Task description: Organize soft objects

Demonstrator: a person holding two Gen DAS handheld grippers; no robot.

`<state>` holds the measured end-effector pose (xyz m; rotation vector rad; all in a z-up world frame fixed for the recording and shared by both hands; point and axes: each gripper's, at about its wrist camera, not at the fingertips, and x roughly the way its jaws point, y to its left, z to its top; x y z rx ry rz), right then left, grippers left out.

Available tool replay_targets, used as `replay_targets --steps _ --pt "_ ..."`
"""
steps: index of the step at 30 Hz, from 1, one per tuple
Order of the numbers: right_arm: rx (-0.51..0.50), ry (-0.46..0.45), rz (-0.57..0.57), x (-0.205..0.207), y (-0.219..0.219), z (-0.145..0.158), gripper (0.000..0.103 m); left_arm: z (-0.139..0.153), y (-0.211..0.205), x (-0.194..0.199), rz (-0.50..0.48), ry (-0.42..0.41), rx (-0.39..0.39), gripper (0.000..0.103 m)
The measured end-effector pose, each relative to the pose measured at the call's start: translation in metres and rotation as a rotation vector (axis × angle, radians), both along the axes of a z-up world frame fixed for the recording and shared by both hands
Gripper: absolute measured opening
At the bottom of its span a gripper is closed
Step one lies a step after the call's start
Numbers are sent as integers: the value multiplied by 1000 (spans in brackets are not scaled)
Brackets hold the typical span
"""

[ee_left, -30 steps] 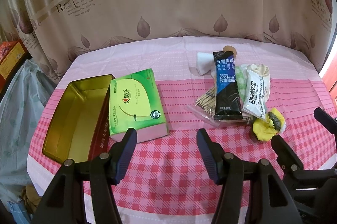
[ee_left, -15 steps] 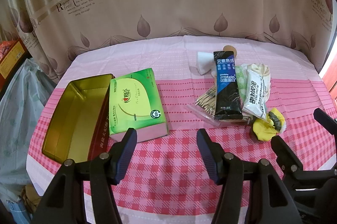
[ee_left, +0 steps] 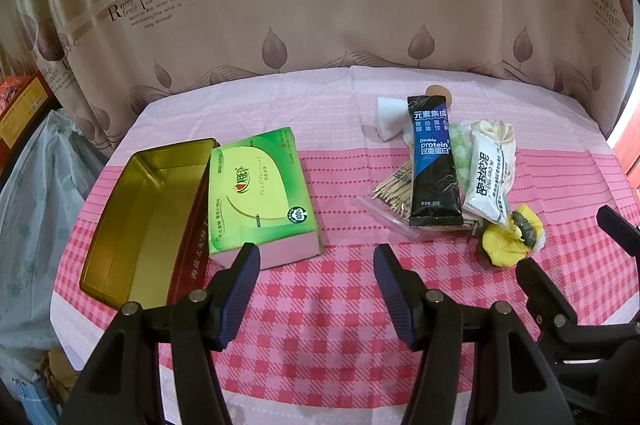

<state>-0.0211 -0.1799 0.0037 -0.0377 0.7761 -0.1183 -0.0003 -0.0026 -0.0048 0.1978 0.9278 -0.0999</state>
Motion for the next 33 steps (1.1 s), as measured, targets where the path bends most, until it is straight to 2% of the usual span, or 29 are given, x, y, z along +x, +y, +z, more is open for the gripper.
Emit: replay_targets --steps 33 --pt "7 1 1 -1 -1 -1 102 0 1 -1 1 -1 0 60"
